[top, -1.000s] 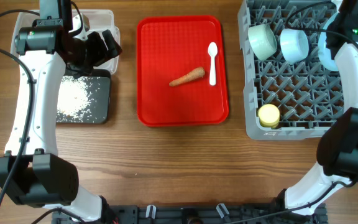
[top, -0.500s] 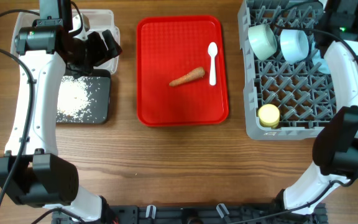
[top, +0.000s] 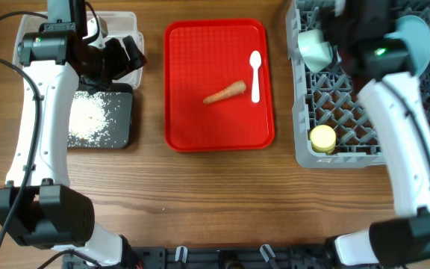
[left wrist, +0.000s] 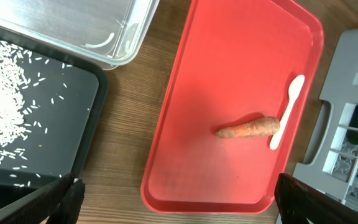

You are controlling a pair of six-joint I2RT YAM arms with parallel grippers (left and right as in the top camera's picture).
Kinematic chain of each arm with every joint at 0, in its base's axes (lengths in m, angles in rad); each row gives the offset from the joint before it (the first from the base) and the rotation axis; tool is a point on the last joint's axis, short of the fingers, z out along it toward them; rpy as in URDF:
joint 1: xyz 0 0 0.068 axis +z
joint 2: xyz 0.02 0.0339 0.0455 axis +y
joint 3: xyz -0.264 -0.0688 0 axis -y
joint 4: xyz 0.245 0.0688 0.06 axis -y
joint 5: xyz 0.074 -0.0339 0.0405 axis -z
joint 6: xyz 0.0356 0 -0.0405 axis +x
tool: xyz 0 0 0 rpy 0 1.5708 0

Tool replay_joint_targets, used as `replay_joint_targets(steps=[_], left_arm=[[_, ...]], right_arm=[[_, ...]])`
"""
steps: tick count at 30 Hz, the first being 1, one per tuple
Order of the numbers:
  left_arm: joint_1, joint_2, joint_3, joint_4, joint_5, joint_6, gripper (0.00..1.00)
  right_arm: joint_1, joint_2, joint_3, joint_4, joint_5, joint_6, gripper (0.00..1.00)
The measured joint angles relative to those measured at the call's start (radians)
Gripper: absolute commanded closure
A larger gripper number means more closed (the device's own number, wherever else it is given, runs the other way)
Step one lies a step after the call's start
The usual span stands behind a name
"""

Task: Sort waste into correct bins and load items into the dishwasher rack
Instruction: 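Release the plate and move the right gripper back toward the tray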

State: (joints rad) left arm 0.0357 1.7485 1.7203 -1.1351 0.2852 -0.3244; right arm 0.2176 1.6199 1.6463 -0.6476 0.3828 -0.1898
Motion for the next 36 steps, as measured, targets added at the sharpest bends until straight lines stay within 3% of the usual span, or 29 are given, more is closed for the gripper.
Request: replay_joint_targets(steps=[8, 19, 31, 36], left_arm=[[0.0, 0.0, 0.0, 0.001, 0.0, 0.0, 0.0], [0.0, 0.0, 0.0, 0.002, 0.0, 0.0, 0.0], [0.0, 0.0, 0.0, 0.01, 0.023, 0.003, 0.01], [-0.042, 0.0, 0.0, 0.044, 0.105, 0.126, 0.0]], right_arm=[[0.169, 0.009, -0.003, -0.066, -0.432, 0.33, 0.0], [0.184, 0.026, -0.003, -0.204, -0.455, 0.749, 0.0], [0.156, 0.023, -0.003, -0.306, -0.42, 0.774, 0.0], [0.038, -0.058, -0.004, -0.353, -0.418, 0.725, 0.0]])
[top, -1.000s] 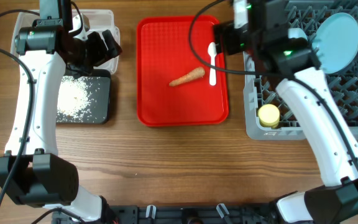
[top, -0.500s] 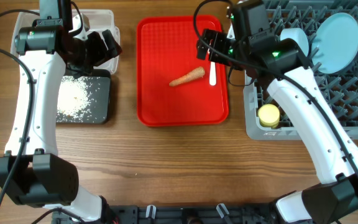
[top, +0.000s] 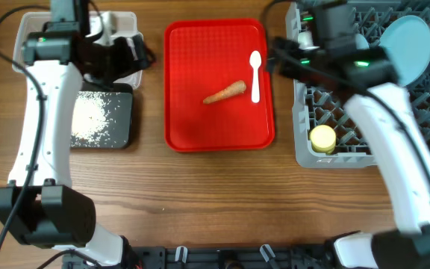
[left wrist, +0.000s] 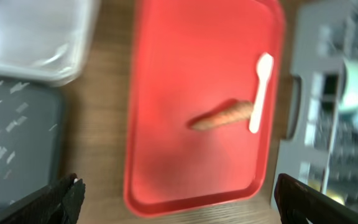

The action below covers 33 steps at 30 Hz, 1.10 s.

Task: Sort waste into correct bins and load items into the dishwasher rack
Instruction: 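Release the plate and move the right gripper back toward the tray, then reach the left gripper to the red tray and grasp the carrot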

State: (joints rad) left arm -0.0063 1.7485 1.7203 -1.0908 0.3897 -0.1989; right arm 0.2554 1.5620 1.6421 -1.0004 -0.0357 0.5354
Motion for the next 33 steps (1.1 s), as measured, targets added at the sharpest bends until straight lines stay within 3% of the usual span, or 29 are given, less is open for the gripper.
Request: replay_joint_targets(steps=[6, 8, 14, 24, 33], left_arm=[[-0.294, 0.01, 0.0, 0.133, -0.124, 0.16, 0.0], [-0.444, 0.04, 0.001, 0.18, -0.185, 0.288, 0.0], [-0.645, 0.182, 0.001, 0.304, -0.328, 0.479, 0.0], [-0.623, 0.401, 0.001, 0.377, -0.434, 0.539, 0.0], [-0.552, 0.452, 0.001, 0.444, -0.377, 0.539, 0.04]], right_arm=[[-0.214, -0.186, 0.0, -0.065, 0.011, -0.04, 0.0], [-0.268, -0.231, 0.0, -0.084, 0.015, -0.053, 0.0], [-0.292, -0.229, 0.001, -0.162, 0.014, -0.074, 0.0], [-0.292, -0.219, 0.001, -0.197, 0.014, -0.139, 0.0], [-0.292, -0.18, 0.001, -0.228, 0.017, -0.149, 0.0]])
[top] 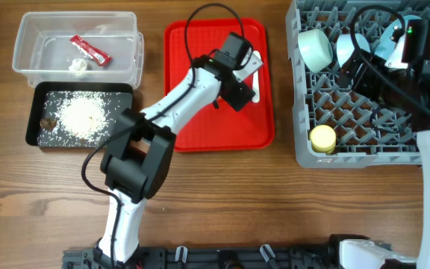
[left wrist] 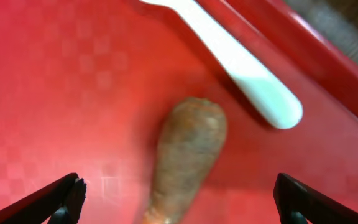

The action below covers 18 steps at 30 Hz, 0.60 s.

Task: Sort waste into correct bins and load items into the dishwasher rack
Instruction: 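Reach the left gripper to the red tray and grasp the carrot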

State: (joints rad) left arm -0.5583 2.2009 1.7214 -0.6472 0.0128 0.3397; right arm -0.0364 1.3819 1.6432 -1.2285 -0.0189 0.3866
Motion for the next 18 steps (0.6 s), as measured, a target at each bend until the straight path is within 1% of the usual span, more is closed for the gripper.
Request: replay_joint_targets(steps=[2, 4, 8, 10, 11, 12, 13, 14, 15, 17, 18], left_arm=[[0.017, 0.008, 0.0, 0.002, 0.027, 0.0, 0.05], [0.027, 0.023, 0.0, 0.005, 0.046, 0.0, 0.09], [0.028, 0.073, 0.0, 0.016, 0.068, 0.0, 0.21], [0.028, 0.081, 0.0, 0.031, 0.076, 0.001, 0.31], [0.027, 0.081, 0.0, 0.03, 0.079, -0.001, 0.38], [0.027, 0.081, 0.0, 0.031, 0.082, -0.001, 0.49], [0.027, 0.081, 0.0, 0.029, 0.083, 0.002, 0.65], [0.027, 0.081, 0.0, 0.027, 0.084, -0.003, 0.72], [0.027, 0.081, 0.0, 0.026, 0.084, -0.003, 0.76], [0.027, 0.081, 0.0, 0.025, 0.084, -0.019, 0.76], [0.027, 0.081, 0.0, 0.026, 0.083, -0.032, 0.82]], right_arm=[[0.0, 0.007, 0.0, 0.0, 0.001, 0.0, 0.0], [0.0, 0.01, 0.0, -0.001, 0.001, 0.0, 0.0], [0.0, 0.011, 0.0, -0.002, 0.001, 0.0, 0.0], [0.0, 0.011, 0.0, -0.002, 0.001, 0.0, 0.0], [0.0, 0.011, 0.0, -0.003, 0.001, 0.0, 0.0], [0.0, 0.011, 0.0, -0.003, 0.001, 0.0, 0.0], [0.0, 0.011, 0.0, -0.003, 0.001, 0.0, 0.0], [0.0, 0.011, 0.0, -0.003, 0.001, 0.0, 0.0], [0.0, 0.011, 0.0, -0.003, 0.001, 0.0, 0.0], [0.0, 0.011, 0.0, -0.003, 0.001, 0.0, 0.0], [0.0, 0.011, 0.0, -0.003, 0.001, 0.0, 0.0]])
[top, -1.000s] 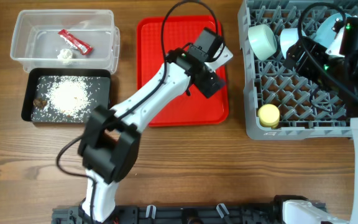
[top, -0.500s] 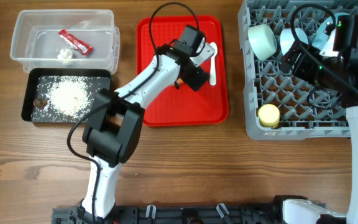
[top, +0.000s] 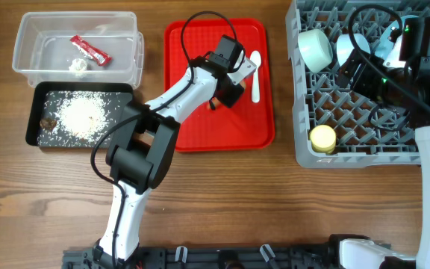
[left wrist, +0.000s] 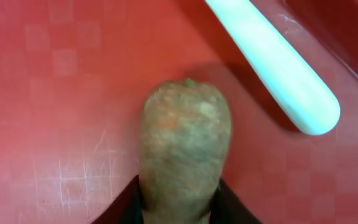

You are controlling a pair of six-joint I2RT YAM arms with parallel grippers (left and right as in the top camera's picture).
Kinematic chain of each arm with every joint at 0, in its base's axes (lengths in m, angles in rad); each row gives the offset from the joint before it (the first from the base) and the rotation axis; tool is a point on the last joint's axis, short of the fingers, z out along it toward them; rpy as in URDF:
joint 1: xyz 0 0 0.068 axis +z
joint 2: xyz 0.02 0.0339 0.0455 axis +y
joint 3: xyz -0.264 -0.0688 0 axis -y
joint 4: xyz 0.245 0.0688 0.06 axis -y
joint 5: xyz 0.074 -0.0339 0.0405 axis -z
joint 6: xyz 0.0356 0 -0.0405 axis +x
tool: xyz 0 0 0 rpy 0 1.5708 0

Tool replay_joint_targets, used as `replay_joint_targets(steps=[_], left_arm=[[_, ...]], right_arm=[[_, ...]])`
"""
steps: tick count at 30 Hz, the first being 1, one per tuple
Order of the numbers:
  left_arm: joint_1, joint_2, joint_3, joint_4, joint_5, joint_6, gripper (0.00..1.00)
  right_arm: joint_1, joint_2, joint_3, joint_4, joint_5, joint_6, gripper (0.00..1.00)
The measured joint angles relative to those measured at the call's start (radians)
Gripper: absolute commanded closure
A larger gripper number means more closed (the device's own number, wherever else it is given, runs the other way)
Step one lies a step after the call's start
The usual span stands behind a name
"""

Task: Sort waste into correct bins and load items into the dishwasher rack
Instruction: 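Reach the left gripper to the red tray and grasp the carrot, then carry the carrot left and drop it onto the black rice tray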

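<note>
An orange carrot piece (left wrist: 185,137) lies on the red tray (top: 192,127), with a white plastic spoon (left wrist: 272,68) just to its right. My left gripper (left wrist: 179,202) is shut on the carrot, one dark finger against each side of it. From overhead the left gripper (top: 222,96) covers most of the carrot, and the spoon (top: 255,75) lies beside it. My right gripper (top: 360,69) hangs over the grey dishwasher rack (top: 304,153); its jaws are too dark to read.
A clear bin (top: 28,45) with a red wrapper (top: 89,49) stands at the back left. In front of it is a black tray (top: 118,131) of rice. The rack holds a pale green cup (top: 314,47) and a yellow item (top: 322,138).
My left gripper was open just above the carrot; now it is lower and its fingers are shut against the carrot's sides. The carrot, the spoon and the right arm have stayed in place.
At first my left gripper was open by the clear bin, and the right arm was over the rack. Then the right arm reached towards the rack's left edge. Later the left gripper stood open over the carrot on the tray, and now it grips it.
</note>
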State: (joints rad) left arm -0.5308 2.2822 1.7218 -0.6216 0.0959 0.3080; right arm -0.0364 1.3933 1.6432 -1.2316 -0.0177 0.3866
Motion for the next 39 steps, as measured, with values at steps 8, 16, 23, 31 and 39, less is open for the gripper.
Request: replay_joint_targets(steps=[8, 16, 23, 31, 39], left_arm=[[0.0, 0.0, 0.005, -0.014, 0.001, -0.053, 0.92], [0.0, -0.054, 0.003, -0.079, -0.02, -0.11, 0.87], [0.031, -0.319, 0.002, -0.223, -0.121, -0.268, 0.93], [0.304, -0.481, 0.009, -0.534, -0.27, -0.491, 0.91], [0.681, -0.465, -0.023, -0.574, -0.305, -0.777, 0.94]], right_arm=[[0.0, 0.0, 0.0, -0.003, 0.0, 0.0, 0.0], [0.0, 0.0, 0.0, -0.004, 0.0, 0.0, 0.0], [0.0, 0.0, 0.0, -0.027, 0.022, -0.001, 0.0], [0.0, 0.0, 0.0, -0.041, 0.027, -0.007, 0.0], [0.0, 0.0, 0.0, -0.04, 0.027, -0.008, 0.0]])
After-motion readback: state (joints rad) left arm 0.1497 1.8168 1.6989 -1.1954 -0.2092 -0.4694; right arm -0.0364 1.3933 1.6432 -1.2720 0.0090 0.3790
